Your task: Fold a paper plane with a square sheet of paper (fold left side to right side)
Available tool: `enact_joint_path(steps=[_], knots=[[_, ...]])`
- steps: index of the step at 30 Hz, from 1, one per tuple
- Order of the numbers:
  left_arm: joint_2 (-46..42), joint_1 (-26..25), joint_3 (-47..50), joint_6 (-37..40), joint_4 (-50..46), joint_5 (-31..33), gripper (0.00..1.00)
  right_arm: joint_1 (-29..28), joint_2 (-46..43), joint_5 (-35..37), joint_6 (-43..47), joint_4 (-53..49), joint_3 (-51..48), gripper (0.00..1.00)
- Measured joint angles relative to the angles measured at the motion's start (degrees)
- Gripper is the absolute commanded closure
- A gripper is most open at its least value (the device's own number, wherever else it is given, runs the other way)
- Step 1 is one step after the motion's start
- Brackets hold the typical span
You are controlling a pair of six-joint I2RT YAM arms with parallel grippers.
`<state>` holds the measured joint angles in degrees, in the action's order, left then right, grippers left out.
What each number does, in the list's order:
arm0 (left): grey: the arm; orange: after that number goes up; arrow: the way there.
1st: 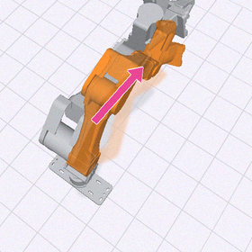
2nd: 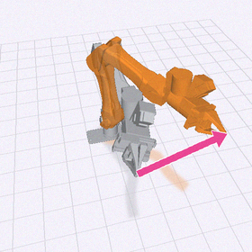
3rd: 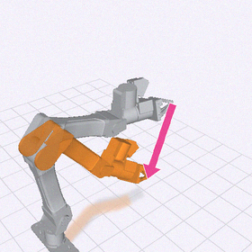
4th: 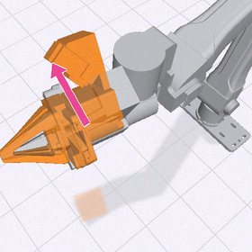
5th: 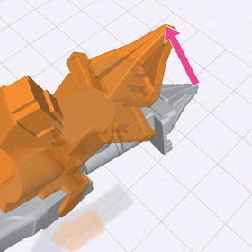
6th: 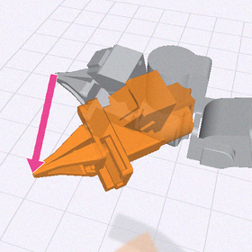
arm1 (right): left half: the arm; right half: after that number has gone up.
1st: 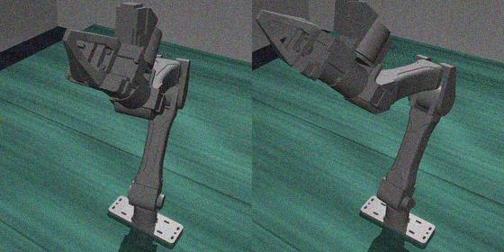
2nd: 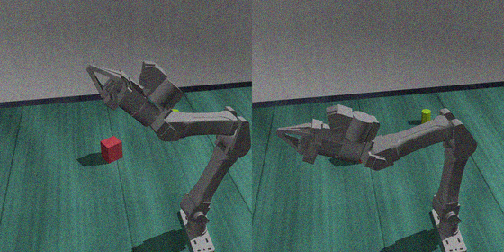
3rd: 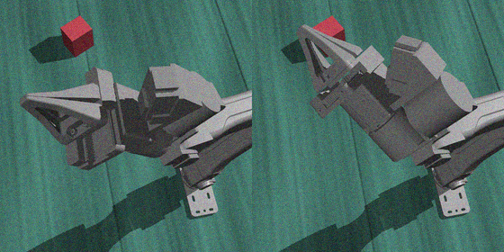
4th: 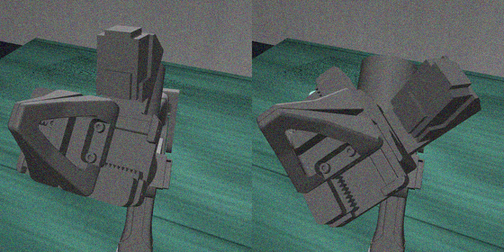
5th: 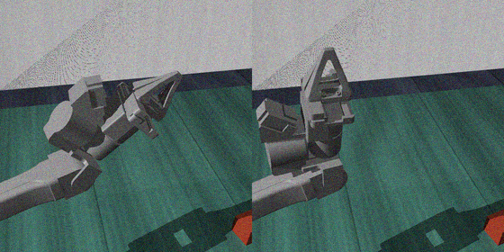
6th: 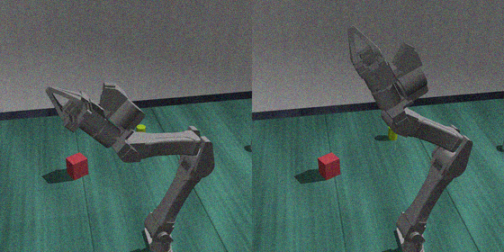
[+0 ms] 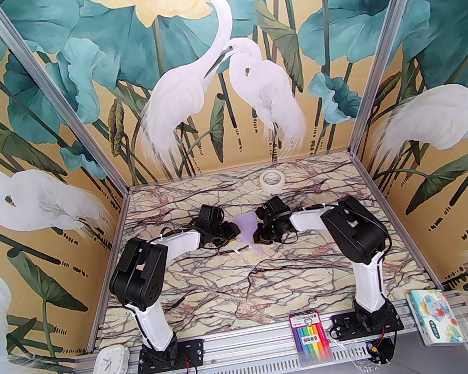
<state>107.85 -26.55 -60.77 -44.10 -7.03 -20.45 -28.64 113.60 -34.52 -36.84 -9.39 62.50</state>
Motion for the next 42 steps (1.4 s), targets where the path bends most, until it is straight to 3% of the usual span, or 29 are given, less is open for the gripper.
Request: enact_joint_path(steps=[31,38,42], knots=[[2.5,-1.3,1.0,-0.2,6.8,-4.9,0.75,-0.2,0.0,0.0,-0.9,0.6,-0.2,1.00],[2.5,-2.0,2.6,0.0,7.5,-4.9,0.92,-0.2,-0.1,0.1,-1.1,0.8,-0.2,1.00],[2.5,-2.2,2.6,0.0,7.2,-3.6,0.94,-0.3,-2.4,1.9,-1.5,1.7,-1.8,1.00]])
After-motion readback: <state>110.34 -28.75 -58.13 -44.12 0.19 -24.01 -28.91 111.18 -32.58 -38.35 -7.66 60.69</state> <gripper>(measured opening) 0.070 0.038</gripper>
